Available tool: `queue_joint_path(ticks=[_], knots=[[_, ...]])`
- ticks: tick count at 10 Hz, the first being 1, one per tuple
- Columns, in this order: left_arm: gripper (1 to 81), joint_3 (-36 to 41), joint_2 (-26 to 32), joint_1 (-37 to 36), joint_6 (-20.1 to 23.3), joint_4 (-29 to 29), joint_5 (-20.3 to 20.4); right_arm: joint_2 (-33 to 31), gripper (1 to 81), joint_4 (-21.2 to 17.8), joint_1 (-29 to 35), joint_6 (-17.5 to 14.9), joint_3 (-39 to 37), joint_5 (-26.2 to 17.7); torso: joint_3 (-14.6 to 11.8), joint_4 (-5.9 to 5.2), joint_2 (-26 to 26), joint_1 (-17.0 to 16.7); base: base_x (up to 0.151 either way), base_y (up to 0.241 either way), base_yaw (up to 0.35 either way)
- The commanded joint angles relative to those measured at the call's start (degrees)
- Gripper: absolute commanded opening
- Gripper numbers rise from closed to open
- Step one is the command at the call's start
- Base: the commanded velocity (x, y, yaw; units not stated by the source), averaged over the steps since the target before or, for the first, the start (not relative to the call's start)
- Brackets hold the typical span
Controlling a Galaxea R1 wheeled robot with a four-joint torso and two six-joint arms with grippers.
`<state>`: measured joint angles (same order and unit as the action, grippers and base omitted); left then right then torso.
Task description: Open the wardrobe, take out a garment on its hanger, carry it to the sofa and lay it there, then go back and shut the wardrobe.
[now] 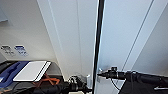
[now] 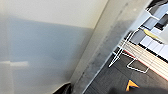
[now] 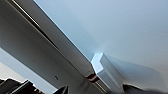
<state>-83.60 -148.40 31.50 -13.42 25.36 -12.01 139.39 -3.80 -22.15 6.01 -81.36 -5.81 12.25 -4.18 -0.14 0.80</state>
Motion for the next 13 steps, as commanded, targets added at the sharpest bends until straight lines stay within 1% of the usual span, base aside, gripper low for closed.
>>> queue_joint_path(ticks=[1, 3, 5, 6, 8, 9, 10, 11, 13], knots=[[81.1, 12.84, -0.95, -5.00, 0.41, -2.15, 6.47, -0.31, 81.1, -1.29, 6.11, 0.32, 5.17, -1.39, 0.00, 0.00, 0.00, 0.00, 0.000, 0.000, 0.000], [81.1, 14.69, 0.73, -3.51, 0.41, -2.07, 6.56, -0.05, 81.1, -0.68, 4.44, 0.23, 5.61, -0.25, 0.00, 0.00, 0.00, 0.00, 0.000, 0.000, 0.000], [81.1, 16.01, 1.61, -3.24, 0.41, -2.07, 6.47, 1.53, 81.1, -0.50, 4.43, 0.14, 5.00, -0.07, 0.00, 0.00, 0.00, 0.00, 0.000, 0.000, 0.000], [81.1, 16.89, 2.65, -3.24, 0.41, -2.15, 6.48, 2.76, 81.1, -0.50, 4.43, 0.14, 4.65, 0.54, 0.00, 0.00, 0.00, 0.00, 0.000, 0.000, 0.000], [81.1, 17.95, 3.89, -2.71, 0.41, -2.15, 6.47, 6.28, 81.1, -0.24, 4.78, 0.14, 2.62, 0.37, 0.00, 0.00, 0.00, 0.00, 0.000, 0.000, 0.000], [81.1, 18.56, 4.67, -2.71, 0.41, -2.15, 6.55, 7.94, 81.1, 0.28, 5.13, -0.56, 2.19, -0.60, 0.00, 0.00, 0.00, 0.00, 0.000, 0.000, 0.000], [81.1, 18.82, 5.12, -2.71, 0.41, -2.15, 6.47, 8.39, 81.1, 1.68, 5.48, -0.65, 2.36, -3.11, 0.00, 0.00, 0.00, 0.00, 0.000, 0.000, 0.000], [81.1, 18.83, 5.12, -2.71, 0.41, -2.15, 6.47, 8.30, 81.1, 3.97, 5.84, -0.74, 3.67, -7.62, 0.00, 0.00, 0.00, 0.00, 0.000, 0.000, 0.000], [81.1, 18.91, 4.68, -2.71, 0.41, -2.07, 6.47, 7.16, 81.1, 4.42, 5.40, -0.74, 5.08, -7.90, 0.00, 0.00, 0.00, 0.00, 0.000, 0.000, 0.000]])
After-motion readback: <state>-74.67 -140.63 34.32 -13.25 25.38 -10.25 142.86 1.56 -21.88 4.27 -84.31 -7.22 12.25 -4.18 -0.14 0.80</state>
